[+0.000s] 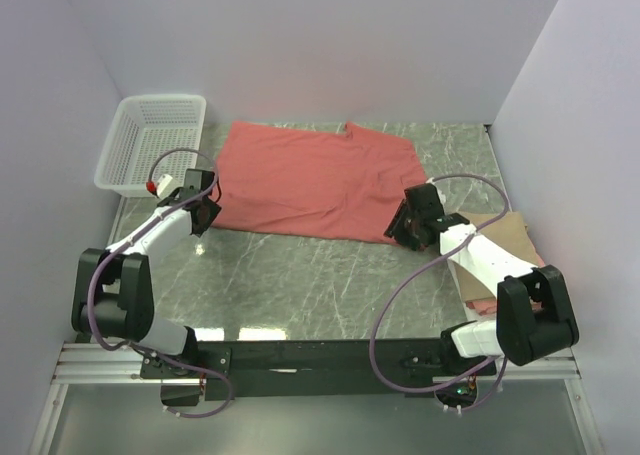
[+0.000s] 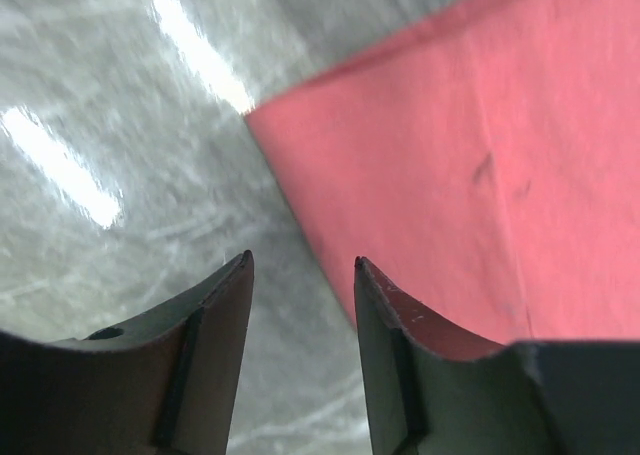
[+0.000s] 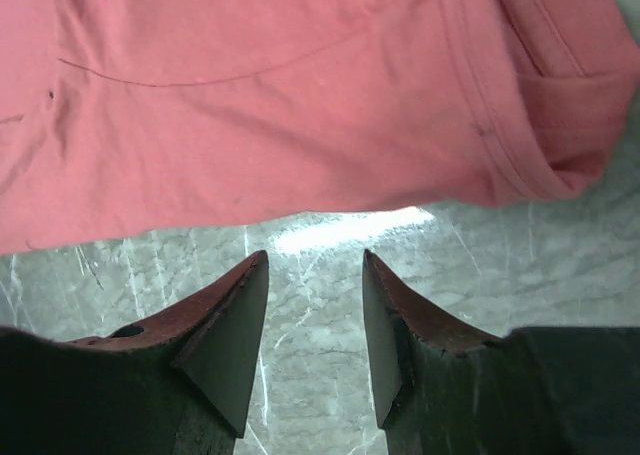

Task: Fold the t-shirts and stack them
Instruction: Fold the tshirt

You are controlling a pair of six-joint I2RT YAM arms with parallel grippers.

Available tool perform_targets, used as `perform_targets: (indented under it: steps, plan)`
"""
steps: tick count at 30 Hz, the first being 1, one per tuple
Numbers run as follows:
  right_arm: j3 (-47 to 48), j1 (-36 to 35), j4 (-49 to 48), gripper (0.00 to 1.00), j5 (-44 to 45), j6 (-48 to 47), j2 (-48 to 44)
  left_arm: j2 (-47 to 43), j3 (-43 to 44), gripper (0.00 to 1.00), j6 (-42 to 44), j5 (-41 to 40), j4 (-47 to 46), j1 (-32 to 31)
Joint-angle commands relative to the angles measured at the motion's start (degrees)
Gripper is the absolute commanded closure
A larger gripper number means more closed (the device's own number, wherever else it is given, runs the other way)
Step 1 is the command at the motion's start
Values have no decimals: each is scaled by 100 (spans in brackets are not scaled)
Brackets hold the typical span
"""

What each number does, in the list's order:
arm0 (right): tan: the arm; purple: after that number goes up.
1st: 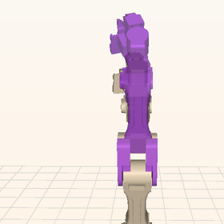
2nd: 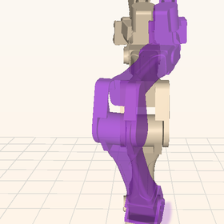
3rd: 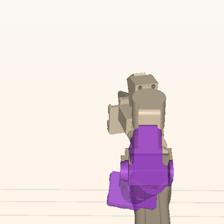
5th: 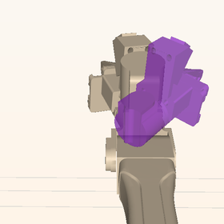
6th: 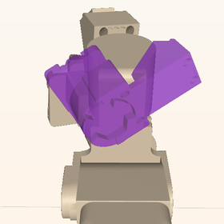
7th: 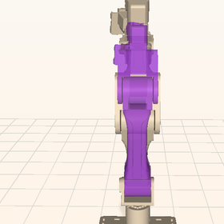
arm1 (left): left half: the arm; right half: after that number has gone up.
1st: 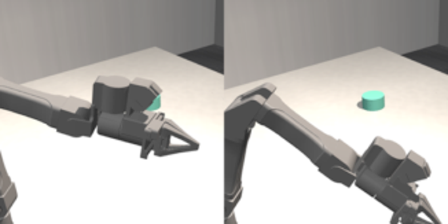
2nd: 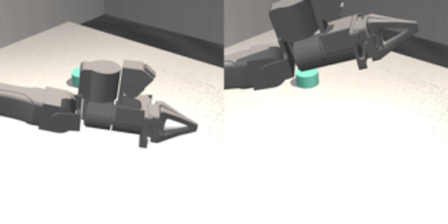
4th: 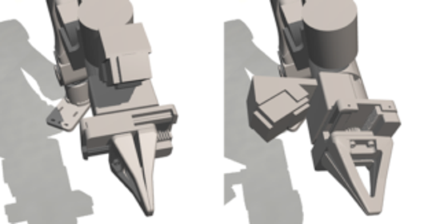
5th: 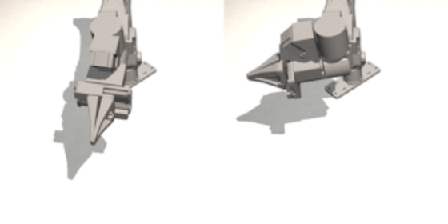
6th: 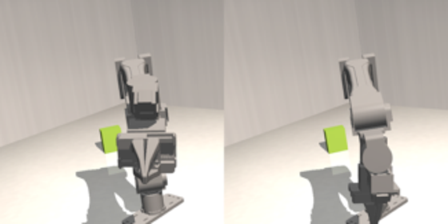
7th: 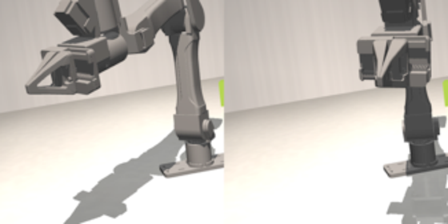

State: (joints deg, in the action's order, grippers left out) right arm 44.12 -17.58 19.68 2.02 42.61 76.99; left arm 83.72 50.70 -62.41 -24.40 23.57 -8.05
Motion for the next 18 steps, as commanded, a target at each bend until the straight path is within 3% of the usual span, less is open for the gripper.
perform_targets:
  steps: [1,18]
  plan:
    - [-140,97,-483,50,0,274,-351,74,-7,49,-96,-732,-476,23]
    - [-351,466,-430,50,-176,248,-466,1058,186,53,168,-1181,-986,102]
